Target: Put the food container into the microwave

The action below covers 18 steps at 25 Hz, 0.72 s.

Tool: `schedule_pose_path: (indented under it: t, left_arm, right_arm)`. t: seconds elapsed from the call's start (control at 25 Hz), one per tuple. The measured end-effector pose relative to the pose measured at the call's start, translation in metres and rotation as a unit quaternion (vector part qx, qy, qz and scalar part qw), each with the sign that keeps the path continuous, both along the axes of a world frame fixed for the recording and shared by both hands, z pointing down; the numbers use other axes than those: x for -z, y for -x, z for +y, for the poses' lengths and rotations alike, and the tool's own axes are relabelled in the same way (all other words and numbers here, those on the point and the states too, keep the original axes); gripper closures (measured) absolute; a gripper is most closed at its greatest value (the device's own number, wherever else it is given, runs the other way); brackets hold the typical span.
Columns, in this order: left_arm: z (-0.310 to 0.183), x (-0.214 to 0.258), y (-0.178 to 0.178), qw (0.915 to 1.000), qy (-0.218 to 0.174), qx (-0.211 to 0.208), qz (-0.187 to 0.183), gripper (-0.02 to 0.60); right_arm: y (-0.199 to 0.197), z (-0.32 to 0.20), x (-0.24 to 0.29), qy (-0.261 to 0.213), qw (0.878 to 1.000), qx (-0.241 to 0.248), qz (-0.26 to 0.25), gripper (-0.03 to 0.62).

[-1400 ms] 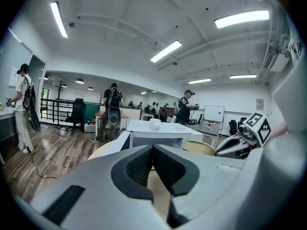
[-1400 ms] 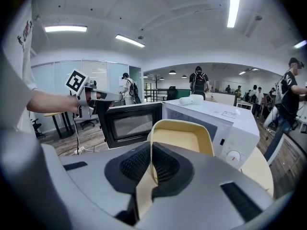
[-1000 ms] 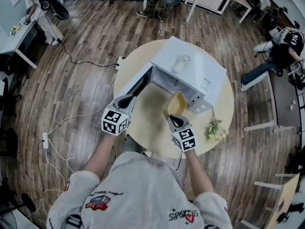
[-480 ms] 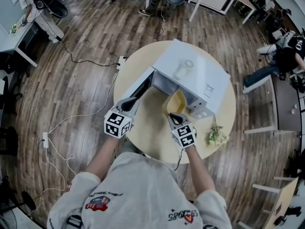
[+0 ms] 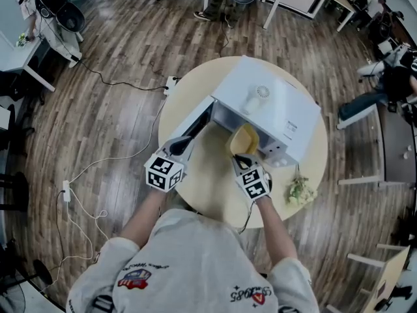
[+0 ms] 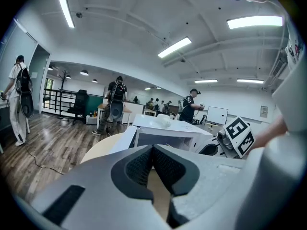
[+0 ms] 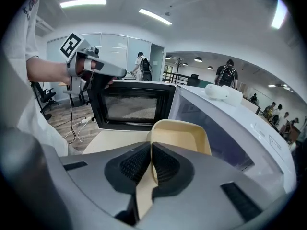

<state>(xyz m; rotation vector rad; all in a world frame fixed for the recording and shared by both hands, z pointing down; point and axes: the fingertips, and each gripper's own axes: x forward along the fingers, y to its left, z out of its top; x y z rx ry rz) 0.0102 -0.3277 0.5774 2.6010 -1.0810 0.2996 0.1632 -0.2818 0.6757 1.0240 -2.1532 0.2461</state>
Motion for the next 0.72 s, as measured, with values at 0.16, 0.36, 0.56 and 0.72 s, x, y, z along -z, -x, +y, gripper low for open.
schedule_pose_path:
  t: [0.16, 0.36, 0.56, 0.72]
  left_arm:
    - [-0.003, -0.005, -0.005, 1.0, 0.005, -0.005, 0.001, 0.577]
    - [-0.004, -0.009, -0.011, 0.9998, 0.012, -0.016, 0.001, 0.577]
    - [-0.009, -0.013, -0.014, 0.9997, 0.016, -0.018, 0.001, 0.577]
    - [-0.012, -0.015, -0.017, 0.9996, 0.019, -0.02, 0.001, 0.577]
  right_arm:
    - [-0.001, -0.008, -0.013, 0.004, 1.0, 0.011, 0.025, 0.576]
    - [-0.001, -0.016, -0.022, 0.009, 0.998, 0.022, 0.05, 0.576]
    - [-0.005, -0.031, -0.03, 0.007, 0.996, 0.03, 0.081, 0.576]
    - [-0.011, -0.044, -0.041, 0.015, 0.995, 0.029, 0.096, 0.574]
